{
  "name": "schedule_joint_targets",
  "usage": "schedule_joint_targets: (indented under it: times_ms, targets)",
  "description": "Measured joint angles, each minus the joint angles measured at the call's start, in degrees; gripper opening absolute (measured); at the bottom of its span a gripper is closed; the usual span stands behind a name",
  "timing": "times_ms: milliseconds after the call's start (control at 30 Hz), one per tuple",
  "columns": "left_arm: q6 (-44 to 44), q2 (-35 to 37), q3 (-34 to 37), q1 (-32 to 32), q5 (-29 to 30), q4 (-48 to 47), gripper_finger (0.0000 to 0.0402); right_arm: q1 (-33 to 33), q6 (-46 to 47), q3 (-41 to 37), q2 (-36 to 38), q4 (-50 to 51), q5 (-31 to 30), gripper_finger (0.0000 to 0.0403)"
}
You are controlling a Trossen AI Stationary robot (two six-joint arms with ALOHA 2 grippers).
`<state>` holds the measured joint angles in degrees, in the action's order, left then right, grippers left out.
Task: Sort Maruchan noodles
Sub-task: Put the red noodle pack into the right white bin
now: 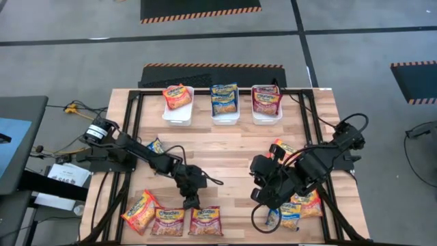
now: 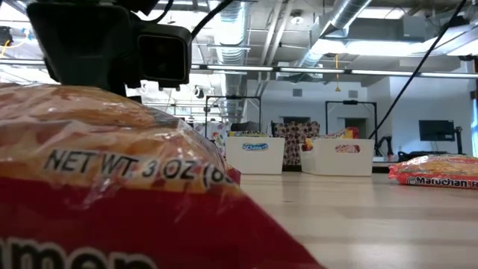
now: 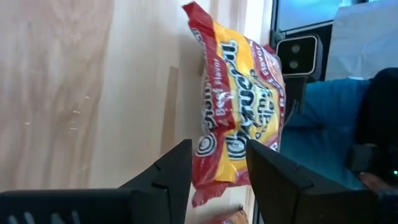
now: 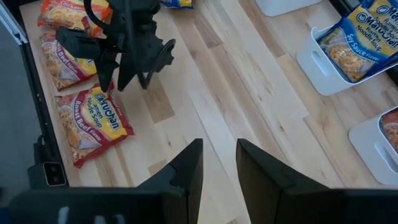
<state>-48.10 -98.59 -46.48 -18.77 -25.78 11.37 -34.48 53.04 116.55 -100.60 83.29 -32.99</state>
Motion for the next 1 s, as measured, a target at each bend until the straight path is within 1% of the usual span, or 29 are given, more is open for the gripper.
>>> schedule_joint_targets:
  times_ms: [233,300,567,700,867,1000]
  targets:
    - [-0.41,-1.13,0.02,-0.82,-0.18,0.84,0.0136,0.0,-0.6,0.0,0.0,-0.16,0.0,0.012]
    - [-0.95,-2.33,-0.31,-0.91,-0.49,2.97,0.0136,0.0,-0.86,0.0,0.0,-0.29,0.0,0.012]
    - [-1.22,-2.82,-0.26,-1.11,-0.96,2.46,0.0136,0.17,-2.22,0.0,0.02,-0.8,-0.02,0.012]
    - [-0.99,-2.82,-0.26,-1.33,0.18,1.84,0.0135,0.17,-2.29,0.0,0.01,-0.9,0.0,0.012]
    - [0.33,-2.82,-0.26,-2.33,0.81,1.94,0.0119,0.17,-2.38,0.0,0.02,-1.05,-0.02,0.012]
    - [1.76,-2.82,-0.26,-3.23,2.55,1.87,0.0092,0.17,-2.44,0.0,0.01,-1.06,-0.02,0.012]
